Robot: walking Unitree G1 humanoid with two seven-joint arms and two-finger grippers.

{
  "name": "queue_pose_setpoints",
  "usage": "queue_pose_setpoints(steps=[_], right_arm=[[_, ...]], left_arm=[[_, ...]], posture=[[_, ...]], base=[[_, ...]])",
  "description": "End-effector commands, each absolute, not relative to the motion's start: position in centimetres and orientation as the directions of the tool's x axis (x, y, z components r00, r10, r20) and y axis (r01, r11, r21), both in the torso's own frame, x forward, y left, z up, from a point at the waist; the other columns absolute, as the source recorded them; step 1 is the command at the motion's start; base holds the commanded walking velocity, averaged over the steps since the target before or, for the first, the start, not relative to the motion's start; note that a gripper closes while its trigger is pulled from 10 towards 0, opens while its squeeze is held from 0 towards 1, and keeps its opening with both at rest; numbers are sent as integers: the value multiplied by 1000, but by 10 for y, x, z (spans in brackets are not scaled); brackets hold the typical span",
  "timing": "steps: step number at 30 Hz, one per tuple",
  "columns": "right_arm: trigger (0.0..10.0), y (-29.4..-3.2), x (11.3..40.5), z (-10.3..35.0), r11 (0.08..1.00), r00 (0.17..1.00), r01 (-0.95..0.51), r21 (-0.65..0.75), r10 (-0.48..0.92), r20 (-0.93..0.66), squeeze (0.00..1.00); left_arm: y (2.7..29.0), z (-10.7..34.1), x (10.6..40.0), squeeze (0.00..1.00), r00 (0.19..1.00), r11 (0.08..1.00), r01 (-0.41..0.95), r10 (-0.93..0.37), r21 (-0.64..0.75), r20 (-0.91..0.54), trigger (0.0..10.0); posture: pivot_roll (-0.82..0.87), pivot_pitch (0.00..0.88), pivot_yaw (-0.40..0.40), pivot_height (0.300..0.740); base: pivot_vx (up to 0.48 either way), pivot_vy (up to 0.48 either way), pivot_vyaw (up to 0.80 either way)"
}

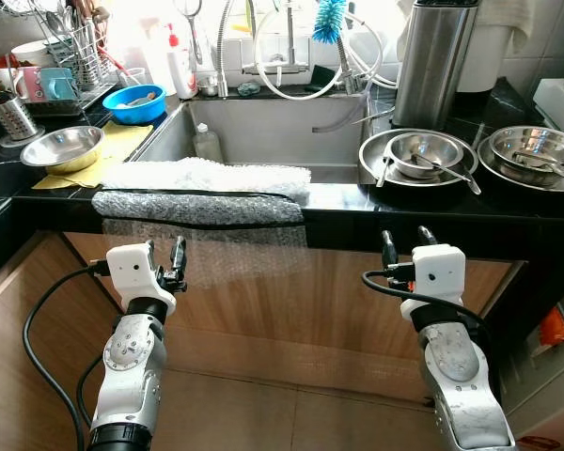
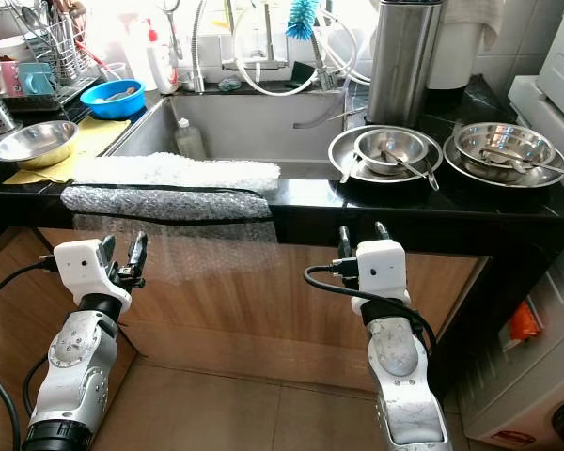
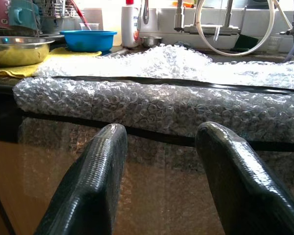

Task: Kitchen organization

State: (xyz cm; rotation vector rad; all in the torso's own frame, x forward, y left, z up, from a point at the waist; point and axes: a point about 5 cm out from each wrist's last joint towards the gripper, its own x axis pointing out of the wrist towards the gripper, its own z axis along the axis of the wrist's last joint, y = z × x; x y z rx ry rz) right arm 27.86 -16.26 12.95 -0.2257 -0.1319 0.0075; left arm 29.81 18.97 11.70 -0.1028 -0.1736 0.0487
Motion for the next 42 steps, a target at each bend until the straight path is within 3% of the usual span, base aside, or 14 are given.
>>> queue_pose_setpoints(steps=[1, 42], right_arm=[[10000, -159, 281, 132, 977, 990, 1, -215, 30, 141, 0], [10000, -159, 283, 133, 977, 989, 0, -215, 32, 144, 0]], left_arm=[[194, 124, 301, 0, 978, 992, -52, 74, -115, 196, 10000], [191, 130, 305, 0, 972, 992, -41, 67, -118, 225, 10000]], posture=[[-111, 0, 97, 740], [-112, 0, 91, 740]], base=[[0, 0, 0], [276, 18, 0]])
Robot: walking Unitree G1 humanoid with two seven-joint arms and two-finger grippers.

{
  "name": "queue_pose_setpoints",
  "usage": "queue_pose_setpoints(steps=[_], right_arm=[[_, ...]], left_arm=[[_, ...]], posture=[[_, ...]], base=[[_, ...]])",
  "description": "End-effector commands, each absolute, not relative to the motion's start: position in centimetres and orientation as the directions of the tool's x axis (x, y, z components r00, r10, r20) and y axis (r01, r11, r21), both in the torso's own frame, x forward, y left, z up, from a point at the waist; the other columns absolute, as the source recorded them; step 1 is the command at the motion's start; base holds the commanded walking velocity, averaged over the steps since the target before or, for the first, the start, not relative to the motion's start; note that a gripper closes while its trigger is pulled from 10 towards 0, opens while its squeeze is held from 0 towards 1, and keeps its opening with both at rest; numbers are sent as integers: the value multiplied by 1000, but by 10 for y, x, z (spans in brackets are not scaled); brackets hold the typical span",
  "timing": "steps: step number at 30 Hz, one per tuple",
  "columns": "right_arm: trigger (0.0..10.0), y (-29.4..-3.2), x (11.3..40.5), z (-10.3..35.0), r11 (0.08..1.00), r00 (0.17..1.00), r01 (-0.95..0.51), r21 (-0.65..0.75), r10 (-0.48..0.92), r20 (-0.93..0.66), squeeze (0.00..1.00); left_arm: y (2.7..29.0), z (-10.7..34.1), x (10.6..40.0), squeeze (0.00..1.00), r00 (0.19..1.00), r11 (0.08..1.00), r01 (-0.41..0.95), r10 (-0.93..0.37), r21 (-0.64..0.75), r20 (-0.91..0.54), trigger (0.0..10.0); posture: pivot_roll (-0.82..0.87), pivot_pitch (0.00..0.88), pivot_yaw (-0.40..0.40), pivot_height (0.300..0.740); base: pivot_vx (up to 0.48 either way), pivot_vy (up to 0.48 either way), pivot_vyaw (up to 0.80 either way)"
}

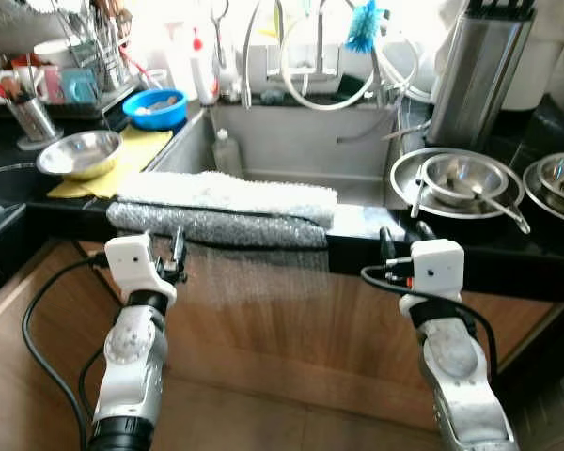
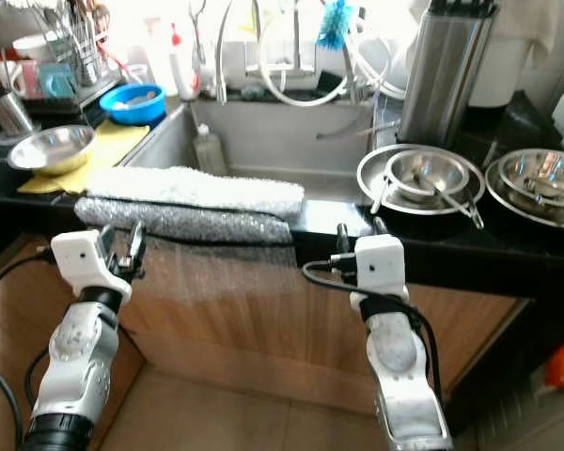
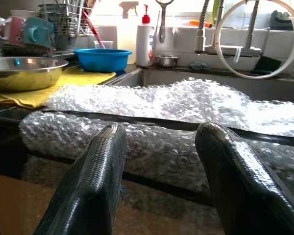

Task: Kitchen organization

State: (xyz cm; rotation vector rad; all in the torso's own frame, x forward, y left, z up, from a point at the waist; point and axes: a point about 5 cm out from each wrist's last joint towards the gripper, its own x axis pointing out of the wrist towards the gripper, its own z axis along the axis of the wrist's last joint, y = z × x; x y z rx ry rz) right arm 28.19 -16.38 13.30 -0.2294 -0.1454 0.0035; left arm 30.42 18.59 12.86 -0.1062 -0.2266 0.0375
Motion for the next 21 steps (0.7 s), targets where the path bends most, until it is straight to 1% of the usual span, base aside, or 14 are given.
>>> queue_pose_setpoints(steps=[1, 11, 21], right_arm=[[10000, -159, 284, 134, 976, 989, -3, -219, 36, 146, 0], [10000, -158, 285, 134, 976, 988, -4, -217, 37, 150, 0], [10000, -158, 285, 135, 978, 988, -2, -210, 35, 153, 0]], left_arm=[[190, 130, 305, 0, 971, 992, -40, 66, -119, 228, 10000], [190, 131, 306, 0, 970, 992, -37, 65, -123, 234, 10000], [190, 133, 307, 0, 969, 992, -31, 60, -122, 241, 10000]], posture=[[-112, 0, 90, 740], [-112, 0, 90, 740], [-112, 0, 91, 740]], base=[[319, 0, 0], [321, 0, 0], [364, 0, 0]])
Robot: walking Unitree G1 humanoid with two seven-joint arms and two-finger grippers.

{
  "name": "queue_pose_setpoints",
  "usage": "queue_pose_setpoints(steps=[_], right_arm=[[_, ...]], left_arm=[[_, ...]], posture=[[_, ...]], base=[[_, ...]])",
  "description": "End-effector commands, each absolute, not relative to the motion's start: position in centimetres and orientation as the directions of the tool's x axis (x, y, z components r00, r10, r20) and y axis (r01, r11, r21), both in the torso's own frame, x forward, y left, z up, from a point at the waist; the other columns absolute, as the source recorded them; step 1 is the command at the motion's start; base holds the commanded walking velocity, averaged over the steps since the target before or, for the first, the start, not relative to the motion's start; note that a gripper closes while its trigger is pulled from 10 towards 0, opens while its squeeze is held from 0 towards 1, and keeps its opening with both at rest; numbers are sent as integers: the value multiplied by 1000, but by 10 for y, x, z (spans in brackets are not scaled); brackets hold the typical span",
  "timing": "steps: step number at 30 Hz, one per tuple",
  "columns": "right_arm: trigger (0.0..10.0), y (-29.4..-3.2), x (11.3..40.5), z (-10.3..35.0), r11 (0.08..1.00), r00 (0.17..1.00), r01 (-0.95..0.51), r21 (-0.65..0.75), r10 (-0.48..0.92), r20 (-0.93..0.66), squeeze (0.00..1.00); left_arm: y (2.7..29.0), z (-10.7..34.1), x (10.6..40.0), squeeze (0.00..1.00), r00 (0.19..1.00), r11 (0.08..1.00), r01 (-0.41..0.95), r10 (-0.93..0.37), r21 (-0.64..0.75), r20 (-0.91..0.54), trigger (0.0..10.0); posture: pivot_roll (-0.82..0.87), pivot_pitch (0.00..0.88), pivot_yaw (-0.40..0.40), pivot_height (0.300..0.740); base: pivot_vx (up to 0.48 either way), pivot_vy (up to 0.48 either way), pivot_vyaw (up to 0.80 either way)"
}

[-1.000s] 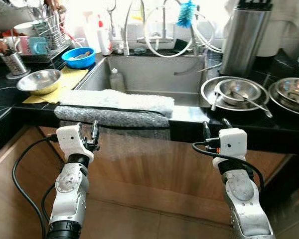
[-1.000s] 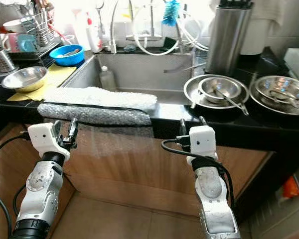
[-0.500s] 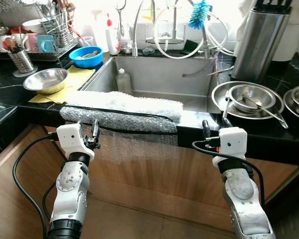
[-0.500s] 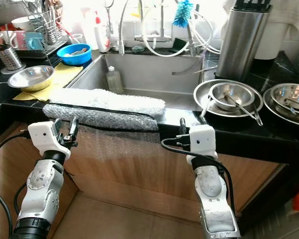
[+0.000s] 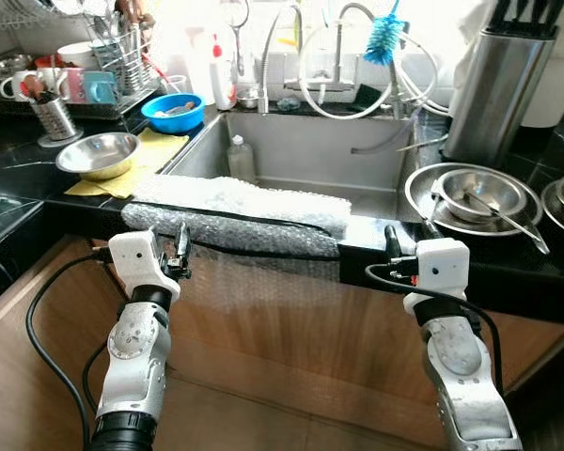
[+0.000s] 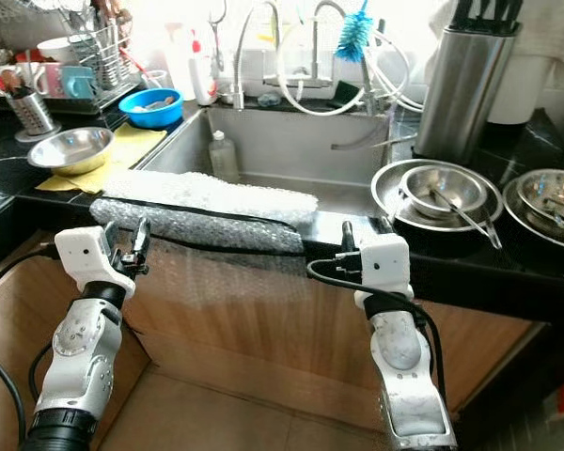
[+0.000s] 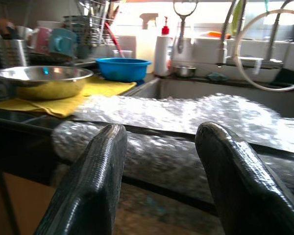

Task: Kitchen organization

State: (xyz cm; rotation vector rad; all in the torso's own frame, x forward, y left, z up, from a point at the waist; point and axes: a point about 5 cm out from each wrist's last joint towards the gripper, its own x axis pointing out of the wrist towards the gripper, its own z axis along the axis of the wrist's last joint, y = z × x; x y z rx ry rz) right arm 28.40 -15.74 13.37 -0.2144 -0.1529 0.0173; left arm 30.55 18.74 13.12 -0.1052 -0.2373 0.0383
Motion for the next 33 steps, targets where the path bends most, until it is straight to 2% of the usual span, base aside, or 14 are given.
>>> queue_pose_setpoints(steps=[1, 24, 33], right_arm=[[10000, -157, 285, 134, 978, 988, -2, -208, 34, 154, 0], [10000, -158, 287, 135, 978, 987, -5, -208, 39, 159, 0], [10000, -156, 287, 138, 978, 985, -10, -207, 45, 167, 0]], left_arm=[[189, 133, 307, 0, 969, 992, -31, 60, -122, 241, 10000], [188, 133, 308, 0, 967, 991, -28, 59, -128, 247, 10000], [189, 134, 307, 0, 962, 989, -51, 87, -141, 259, 10000]], posture=[[-112, 0, 91, 740], [-113, 0, 87, 740], [-116, 0, 83, 740]], base=[[371, 0, 0], [371, 0, 0], [0, 0, 0]])
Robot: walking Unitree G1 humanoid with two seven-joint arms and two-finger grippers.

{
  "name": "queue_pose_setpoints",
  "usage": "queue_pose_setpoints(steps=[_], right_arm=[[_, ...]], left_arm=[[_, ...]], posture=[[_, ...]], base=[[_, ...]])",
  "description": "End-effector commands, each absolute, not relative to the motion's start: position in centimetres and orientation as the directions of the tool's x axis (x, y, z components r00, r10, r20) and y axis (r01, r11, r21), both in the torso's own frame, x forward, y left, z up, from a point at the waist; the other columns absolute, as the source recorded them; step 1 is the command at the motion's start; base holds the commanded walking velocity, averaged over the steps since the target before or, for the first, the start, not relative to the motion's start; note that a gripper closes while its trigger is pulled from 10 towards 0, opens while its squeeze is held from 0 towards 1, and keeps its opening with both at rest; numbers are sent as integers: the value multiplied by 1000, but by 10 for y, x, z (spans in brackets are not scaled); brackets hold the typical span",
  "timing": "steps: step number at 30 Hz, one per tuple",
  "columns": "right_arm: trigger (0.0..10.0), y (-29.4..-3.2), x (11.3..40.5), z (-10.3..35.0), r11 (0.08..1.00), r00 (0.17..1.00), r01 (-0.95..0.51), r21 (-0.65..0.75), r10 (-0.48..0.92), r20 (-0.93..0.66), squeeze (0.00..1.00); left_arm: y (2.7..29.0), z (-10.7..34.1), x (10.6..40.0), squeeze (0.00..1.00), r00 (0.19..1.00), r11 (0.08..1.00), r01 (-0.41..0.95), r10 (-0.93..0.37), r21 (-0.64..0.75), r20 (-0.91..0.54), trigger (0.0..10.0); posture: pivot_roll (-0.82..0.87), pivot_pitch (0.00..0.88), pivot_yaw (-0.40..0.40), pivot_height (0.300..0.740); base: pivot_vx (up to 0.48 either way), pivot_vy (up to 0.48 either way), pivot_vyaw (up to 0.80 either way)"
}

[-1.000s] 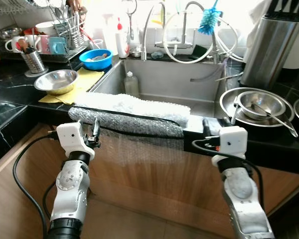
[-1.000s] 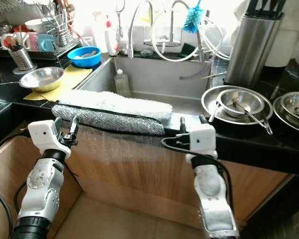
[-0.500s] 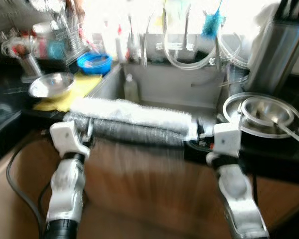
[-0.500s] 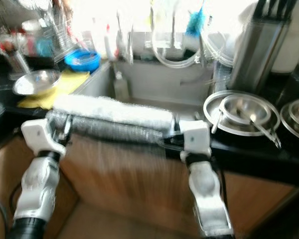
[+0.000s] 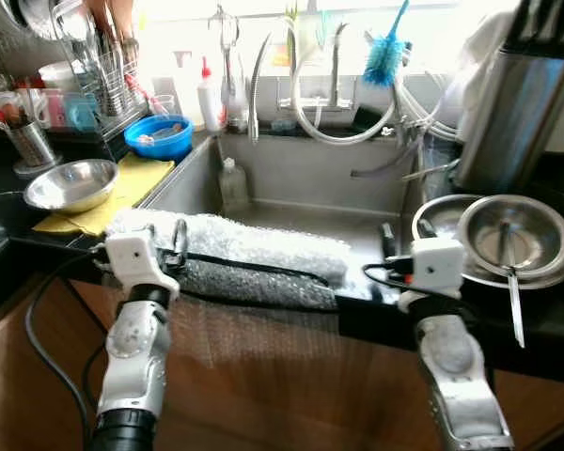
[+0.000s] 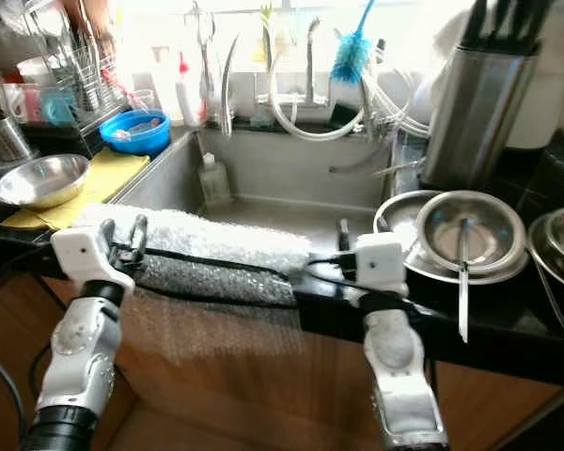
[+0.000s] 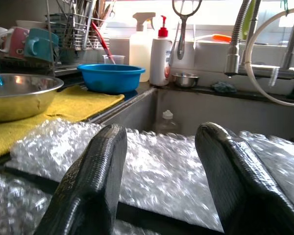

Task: Kitchen organization

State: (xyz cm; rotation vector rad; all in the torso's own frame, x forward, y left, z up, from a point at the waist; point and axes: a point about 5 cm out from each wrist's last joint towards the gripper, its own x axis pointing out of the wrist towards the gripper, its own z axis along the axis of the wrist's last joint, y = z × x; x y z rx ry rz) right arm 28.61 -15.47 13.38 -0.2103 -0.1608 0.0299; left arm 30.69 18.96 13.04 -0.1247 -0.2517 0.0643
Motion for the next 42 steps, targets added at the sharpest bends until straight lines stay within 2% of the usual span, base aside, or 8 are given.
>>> queue_pose_setpoints(steps=[1, 13, 18, 21, 25, 28, 35, 42], right_arm=[[10000, -155, 288, 139, 978, 984, -13, -208, 49, 171, 0], [10000, -150, 292, 150, 978, 976, -32, -206, 75, 204, 0], [10000, -144, 294, 172, 977, 957, -36, -209, 94, 274, 0], [10000, -141, 292, 184, 959, 936, -29, -281, 125, 329, 0], [10000, -146, 283, 198, 946, 909, 71, -316, 69, 411, 0], [10000, -148, 274, 201, 899, 891, 134, -416, 74, 447, 0], [10000, -162, 255, 183, 881, 917, 196, -431, -9, 398, 0], [10000, -161, 258, 180, 879, 925, 187, -438, -7, 380, 0]], left_arm=[[190, 134, 307, 0, 961, 988, -56, 92, -145, 261, 10000], [194, 139, 308, 0, 951, 985, -78, 121, -156, 284, 10000], [195, 143, 309, 0, 946, 983, -86, 131, -163, 297, 10000], [195, 142, 310, 0, 947, 983, -83, 129, -162, 294, 10000], [194, 139, 309, 0, 951, 984, -81, 125, -160, 284, 10000], [193, 136, 310, 0, 954, 984, -78, 121, -162, 275, 10000], [190, 132, 311, 0, 960, 985, -66, 106, -159, 258, 10000], [190, 131, 312, 0, 963, 987, -56, 94, -152, 251, 10000]], posture=[[-114, 0, 81, 740], [-115, 0, 80, 740], [-116, 0, 80, 740], [-121, 0, 84, 740], [-126, 0, 86, 740], [-136, 0, 92, 740], [-146, 0, 98, 740], [-142, 0, 101, 740]], base=[[0, 0, 0], [0, 0, 0], [0, 0, 0], [0, 0, 0], [0, 0, 0], [0, 0, 0], [0, 0, 0], [0, 0, 0]])
